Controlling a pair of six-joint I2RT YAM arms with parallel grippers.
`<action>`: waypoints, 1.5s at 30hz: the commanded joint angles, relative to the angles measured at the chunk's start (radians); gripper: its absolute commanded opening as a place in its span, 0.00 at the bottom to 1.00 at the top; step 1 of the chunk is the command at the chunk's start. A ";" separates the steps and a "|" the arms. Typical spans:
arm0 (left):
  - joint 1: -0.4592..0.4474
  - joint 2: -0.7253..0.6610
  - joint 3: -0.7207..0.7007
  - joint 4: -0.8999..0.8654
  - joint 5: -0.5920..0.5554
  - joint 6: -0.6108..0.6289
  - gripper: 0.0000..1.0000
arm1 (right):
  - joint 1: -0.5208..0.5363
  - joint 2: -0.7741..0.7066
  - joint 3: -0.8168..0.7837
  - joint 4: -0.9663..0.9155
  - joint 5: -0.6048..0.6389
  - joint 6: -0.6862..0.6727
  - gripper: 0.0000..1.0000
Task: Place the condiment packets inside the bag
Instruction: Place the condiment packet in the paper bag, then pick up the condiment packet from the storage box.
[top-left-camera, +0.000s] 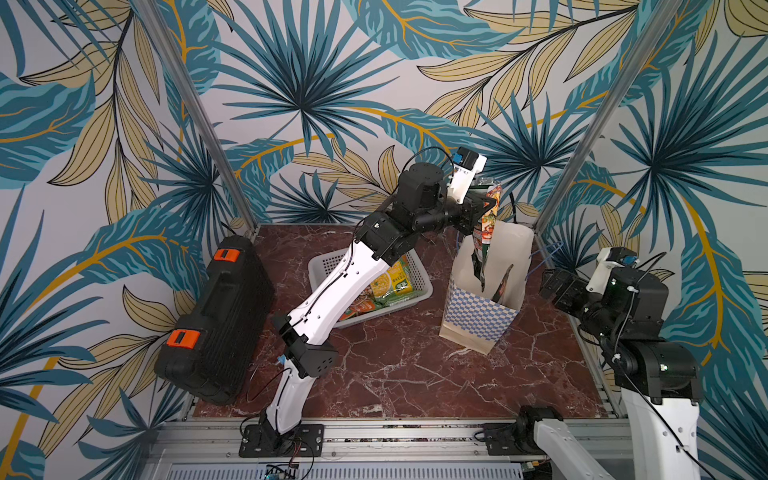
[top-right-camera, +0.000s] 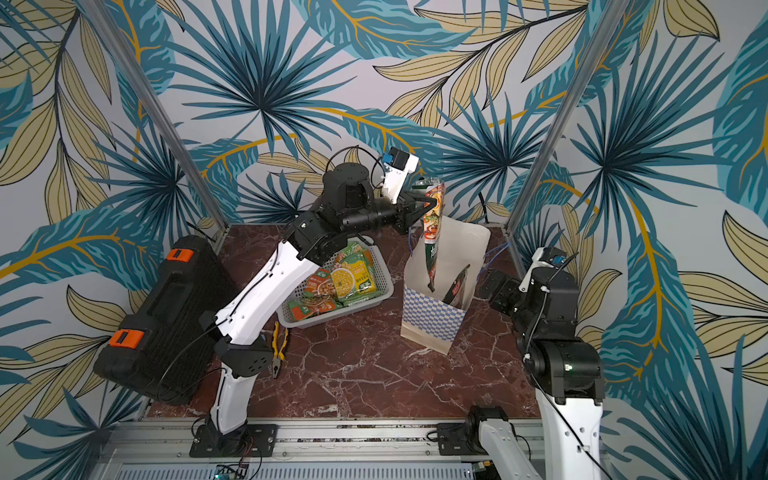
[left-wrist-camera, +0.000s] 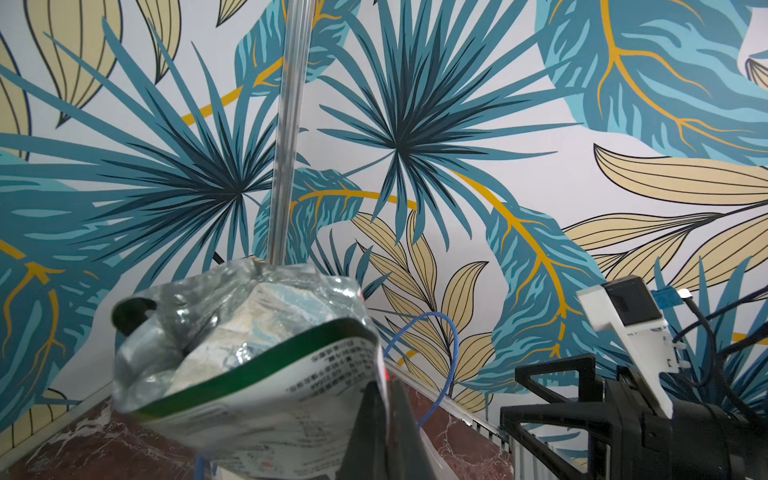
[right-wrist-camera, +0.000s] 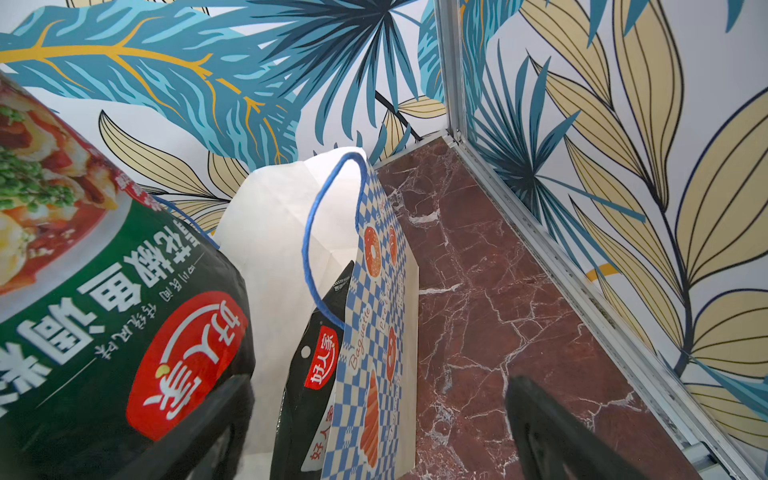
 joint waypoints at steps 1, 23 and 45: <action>-0.007 0.015 0.066 0.092 0.050 0.003 0.00 | -0.002 0.031 0.015 0.022 -0.017 -0.011 1.00; -0.094 -0.053 -0.067 -0.113 -0.249 0.258 0.69 | -0.003 0.127 -0.008 0.066 0.014 -0.021 0.99; -0.115 -0.747 -0.891 0.013 -0.475 0.149 1.00 | -0.002 0.009 -0.055 0.100 -0.175 -0.004 1.00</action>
